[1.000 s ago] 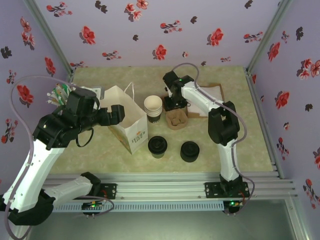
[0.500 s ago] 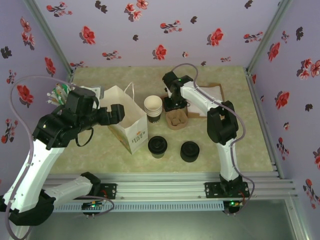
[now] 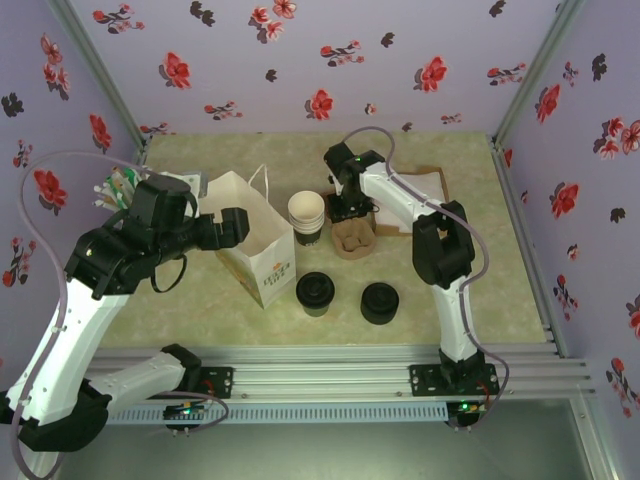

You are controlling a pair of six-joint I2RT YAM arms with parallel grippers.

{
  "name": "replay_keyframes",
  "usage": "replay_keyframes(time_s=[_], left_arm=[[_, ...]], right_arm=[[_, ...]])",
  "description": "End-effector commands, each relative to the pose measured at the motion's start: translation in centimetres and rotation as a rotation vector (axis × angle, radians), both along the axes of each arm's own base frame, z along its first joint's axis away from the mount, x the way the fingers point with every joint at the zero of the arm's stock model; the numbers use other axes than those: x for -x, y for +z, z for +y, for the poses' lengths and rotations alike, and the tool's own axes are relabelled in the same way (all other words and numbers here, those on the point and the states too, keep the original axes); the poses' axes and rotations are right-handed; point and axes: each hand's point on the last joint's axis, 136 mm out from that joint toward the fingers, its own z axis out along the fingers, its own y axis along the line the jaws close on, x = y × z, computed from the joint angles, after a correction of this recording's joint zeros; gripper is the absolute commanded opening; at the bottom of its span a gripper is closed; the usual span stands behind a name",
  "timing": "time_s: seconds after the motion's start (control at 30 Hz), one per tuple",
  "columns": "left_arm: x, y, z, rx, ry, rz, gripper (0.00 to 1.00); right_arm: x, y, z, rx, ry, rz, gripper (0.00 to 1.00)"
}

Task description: Pack the takeout coffee

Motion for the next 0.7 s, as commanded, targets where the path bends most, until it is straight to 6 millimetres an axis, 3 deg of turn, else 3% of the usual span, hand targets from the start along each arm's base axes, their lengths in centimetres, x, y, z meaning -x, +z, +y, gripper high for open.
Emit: replay_keyframes(time_s=[0.0, 0.67], left_arm=[[-0.2, 0.2, -0.1, 0.026, 0.005, -0.008, 0.99], [-0.1, 0.0, 0.0, 0.034, 0.012, -0.002, 0.99]], right_arm=[[0.1, -0.1, -0.1, 0.014, 0.015, 0.016, 0.39], [0.4, 2.1, -0.2, -0.01, 0.009, -0.01, 0.39]])
